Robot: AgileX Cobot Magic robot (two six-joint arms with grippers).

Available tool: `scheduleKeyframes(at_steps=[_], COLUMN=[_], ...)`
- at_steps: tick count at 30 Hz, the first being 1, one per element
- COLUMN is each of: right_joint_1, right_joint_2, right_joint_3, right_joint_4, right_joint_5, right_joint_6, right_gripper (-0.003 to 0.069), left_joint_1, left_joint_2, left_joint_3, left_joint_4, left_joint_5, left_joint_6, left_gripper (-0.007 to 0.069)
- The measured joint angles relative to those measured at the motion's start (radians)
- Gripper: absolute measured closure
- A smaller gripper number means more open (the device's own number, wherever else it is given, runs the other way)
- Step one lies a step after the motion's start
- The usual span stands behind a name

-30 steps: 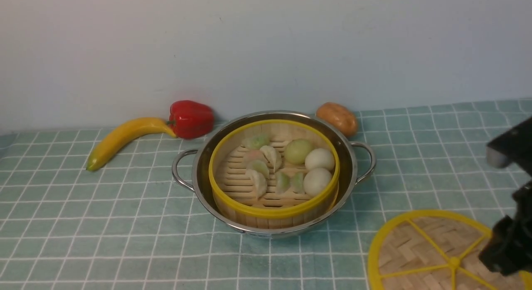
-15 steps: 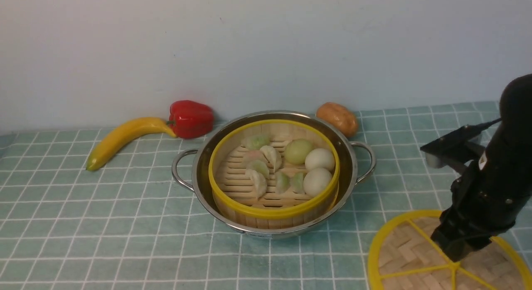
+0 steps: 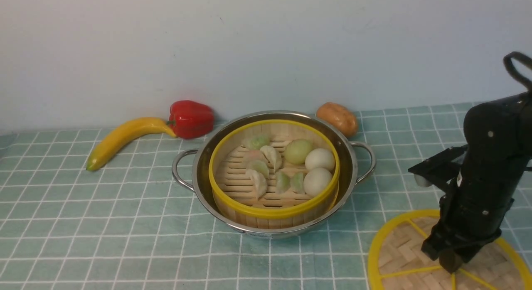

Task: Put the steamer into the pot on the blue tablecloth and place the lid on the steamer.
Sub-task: 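Move the gripper down to the bamboo steamer lid and grasp its center knob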

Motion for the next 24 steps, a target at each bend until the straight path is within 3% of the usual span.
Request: scheduleKeyframes(at_steps=[5, 12, 18, 22, 24], right_joint_1=[0.001, 0.001, 0.001, 0.013, 0.06], right_joint_2=[0.009, -0.077, -0.296, -0.449, -0.486], right_joint_3=[-0.009, 0.001, 0.001, 0.001, 0.001], right_joint_4=[0.007, 0.008, -0.083, -0.074, 0.018], right_joint_5=[0.018, -0.045, -0.088, -0.16, -0.22], right_joint_6=[0.027, 0.179, 0.245, 0.201, 0.085], right_gripper=[0.0516, 0.0512, 0.0512, 0.0512, 0.0512], left_joint_1=[0.0, 0.0, 0.0, 0.0, -0.001], left_joint_2=[0.0, 0.0, 0.0, 0.0, 0.0], left_joint_3=[0.0, 0.0, 0.0, 0.0, 0.0], left_joint_4=[0.0, 0.0, 0.0, 0.0, 0.0], left_joint_5=[0.0, 0.0, 0.0, 0.0, 0.0], left_joint_6=[0.0, 0.0, 0.0, 0.0, 0.0], left_gripper=[0.0382, 0.0382, 0.0382, 0.0382, 0.0382])
